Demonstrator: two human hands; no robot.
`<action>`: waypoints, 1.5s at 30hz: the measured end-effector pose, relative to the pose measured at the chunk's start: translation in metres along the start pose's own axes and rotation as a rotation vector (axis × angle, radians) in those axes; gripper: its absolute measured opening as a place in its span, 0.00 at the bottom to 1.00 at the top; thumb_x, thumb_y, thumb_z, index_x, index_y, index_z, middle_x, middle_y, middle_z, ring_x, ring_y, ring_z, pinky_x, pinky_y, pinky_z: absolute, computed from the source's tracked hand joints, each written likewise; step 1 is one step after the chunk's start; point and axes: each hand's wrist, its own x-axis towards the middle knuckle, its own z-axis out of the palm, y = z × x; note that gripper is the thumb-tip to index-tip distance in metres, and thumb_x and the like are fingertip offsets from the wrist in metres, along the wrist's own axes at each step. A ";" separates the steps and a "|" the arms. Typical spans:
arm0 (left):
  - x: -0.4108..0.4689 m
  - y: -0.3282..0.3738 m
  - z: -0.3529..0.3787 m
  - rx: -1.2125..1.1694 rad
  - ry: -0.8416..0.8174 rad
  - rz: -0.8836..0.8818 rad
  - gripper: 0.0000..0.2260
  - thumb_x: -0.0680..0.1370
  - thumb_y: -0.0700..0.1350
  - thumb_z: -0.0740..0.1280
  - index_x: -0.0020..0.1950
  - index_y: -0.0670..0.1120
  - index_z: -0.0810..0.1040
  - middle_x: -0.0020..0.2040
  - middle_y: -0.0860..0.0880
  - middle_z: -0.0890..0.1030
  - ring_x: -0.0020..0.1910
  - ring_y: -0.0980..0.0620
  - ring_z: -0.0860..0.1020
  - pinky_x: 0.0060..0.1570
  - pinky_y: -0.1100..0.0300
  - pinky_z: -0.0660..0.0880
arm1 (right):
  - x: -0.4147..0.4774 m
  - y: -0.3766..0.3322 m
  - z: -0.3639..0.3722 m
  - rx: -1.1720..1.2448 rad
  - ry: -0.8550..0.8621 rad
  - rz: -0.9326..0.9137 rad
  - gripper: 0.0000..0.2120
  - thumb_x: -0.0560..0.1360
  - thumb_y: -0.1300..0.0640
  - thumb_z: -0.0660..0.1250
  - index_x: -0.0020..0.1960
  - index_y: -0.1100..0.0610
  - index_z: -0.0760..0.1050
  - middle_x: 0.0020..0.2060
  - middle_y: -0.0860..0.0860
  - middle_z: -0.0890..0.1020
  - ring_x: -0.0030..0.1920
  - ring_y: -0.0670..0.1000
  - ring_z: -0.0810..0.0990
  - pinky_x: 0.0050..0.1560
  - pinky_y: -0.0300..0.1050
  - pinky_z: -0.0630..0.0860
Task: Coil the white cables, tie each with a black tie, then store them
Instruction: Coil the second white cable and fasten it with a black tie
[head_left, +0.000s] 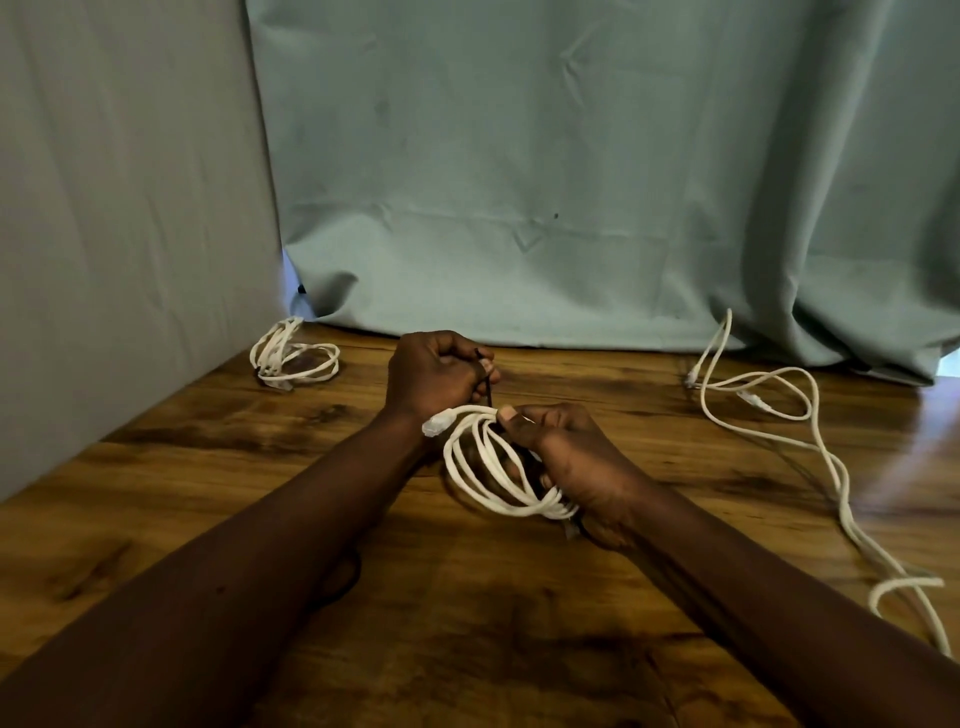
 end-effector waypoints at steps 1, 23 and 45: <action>0.000 0.000 0.000 0.002 -0.002 -0.001 0.06 0.76 0.30 0.71 0.42 0.39 0.84 0.38 0.40 0.86 0.29 0.53 0.81 0.35 0.59 0.77 | 0.000 0.000 0.000 -0.015 -0.001 0.000 0.19 0.84 0.51 0.63 0.51 0.67 0.84 0.37 0.66 0.83 0.27 0.53 0.79 0.27 0.36 0.73; -0.015 0.022 0.000 0.281 -0.499 0.522 0.06 0.72 0.35 0.79 0.47 0.43 0.88 0.49 0.49 0.86 0.51 0.51 0.86 0.58 0.46 0.82 | 0.014 0.002 -0.017 0.239 0.244 0.012 0.09 0.80 0.62 0.65 0.48 0.64 0.82 0.28 0.57 0.79 0.24 0.51 0.73 0.28 0.39 0.68; -0.013 0.022 -0.005 0.386 -0.534 0.249 0.13 0.72 0.36 0.79 0.52 0.46 0.82 0.46 0.48 0.86 0.43 0.48 0.85 0.44 0.50 0.83 | 0.010 0.001 -0.022 0.052 0.180 -0.073 0.16 0.83 0.57 0.64 0.40 0.61 0.82 0.31 0.58 0.81 0.27 0.53 0.75 0.30 0.43 0.70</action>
